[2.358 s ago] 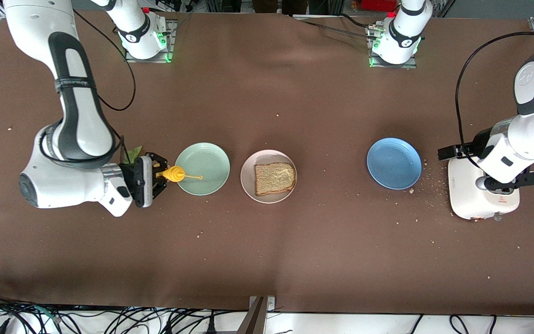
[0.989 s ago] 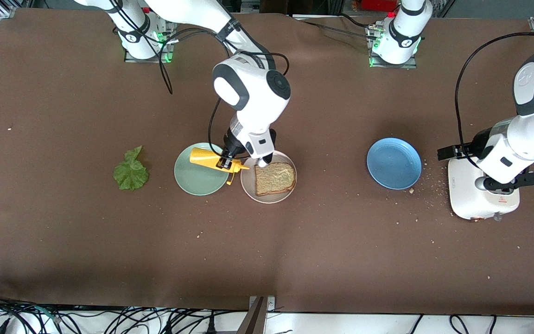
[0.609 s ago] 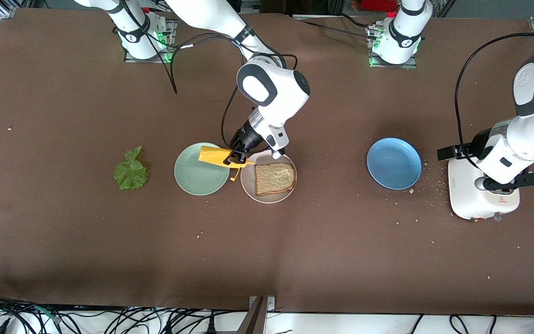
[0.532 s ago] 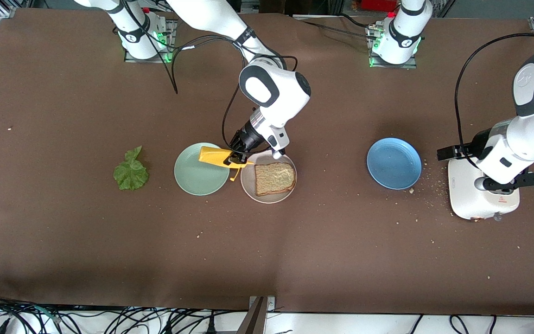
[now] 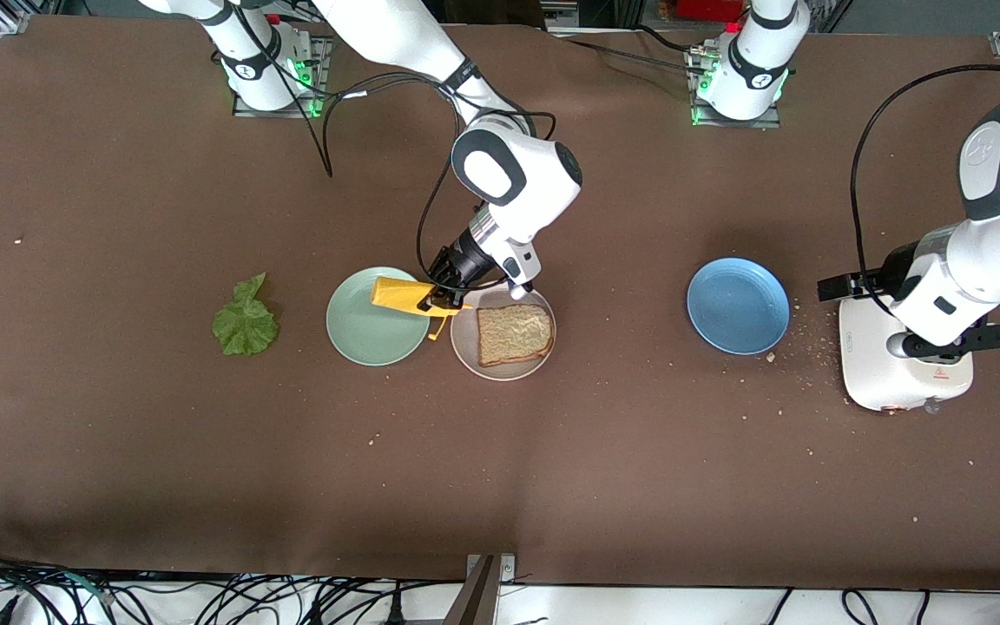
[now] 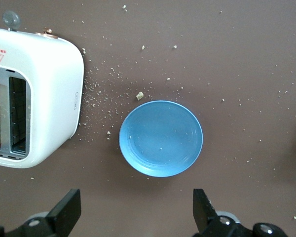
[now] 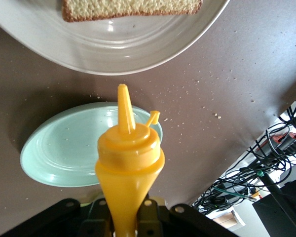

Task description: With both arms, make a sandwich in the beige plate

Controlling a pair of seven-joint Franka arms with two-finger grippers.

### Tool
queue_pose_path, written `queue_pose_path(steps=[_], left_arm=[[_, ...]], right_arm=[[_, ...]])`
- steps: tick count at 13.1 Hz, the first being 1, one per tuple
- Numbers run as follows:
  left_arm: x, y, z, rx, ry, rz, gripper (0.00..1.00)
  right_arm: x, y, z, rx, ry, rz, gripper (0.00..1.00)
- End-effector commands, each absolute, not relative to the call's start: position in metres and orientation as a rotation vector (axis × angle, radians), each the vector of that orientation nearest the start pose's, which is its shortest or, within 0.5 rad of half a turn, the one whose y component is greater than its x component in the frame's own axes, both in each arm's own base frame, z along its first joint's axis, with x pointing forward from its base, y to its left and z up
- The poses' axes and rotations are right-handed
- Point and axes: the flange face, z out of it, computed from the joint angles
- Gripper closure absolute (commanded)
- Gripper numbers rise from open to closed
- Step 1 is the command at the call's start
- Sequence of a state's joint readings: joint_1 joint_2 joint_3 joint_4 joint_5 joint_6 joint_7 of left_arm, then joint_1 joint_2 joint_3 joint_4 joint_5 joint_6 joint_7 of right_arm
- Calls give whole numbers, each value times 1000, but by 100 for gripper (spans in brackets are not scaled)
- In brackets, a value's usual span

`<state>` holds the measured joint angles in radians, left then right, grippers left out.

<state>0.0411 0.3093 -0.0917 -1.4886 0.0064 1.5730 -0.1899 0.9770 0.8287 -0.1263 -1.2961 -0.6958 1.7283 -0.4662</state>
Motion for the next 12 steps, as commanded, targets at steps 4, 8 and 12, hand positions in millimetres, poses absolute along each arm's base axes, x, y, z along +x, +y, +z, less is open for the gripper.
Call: queue_pose_path(steps=[4, 8, 12], left_arm=[[628, -23, 481, -3077, -197, 330, 0], [629, -23, 479, -3077, -197, 332, 0], [629, -23, 479, -3077, -197, 332, 0]], right_arm=[[527, 484, 297, 1687, 1785, -333, 100], [582, 415, 345, 2022, 1906, -320, 100], [638, 316, 364, 2414, 2088, -245, 100]])
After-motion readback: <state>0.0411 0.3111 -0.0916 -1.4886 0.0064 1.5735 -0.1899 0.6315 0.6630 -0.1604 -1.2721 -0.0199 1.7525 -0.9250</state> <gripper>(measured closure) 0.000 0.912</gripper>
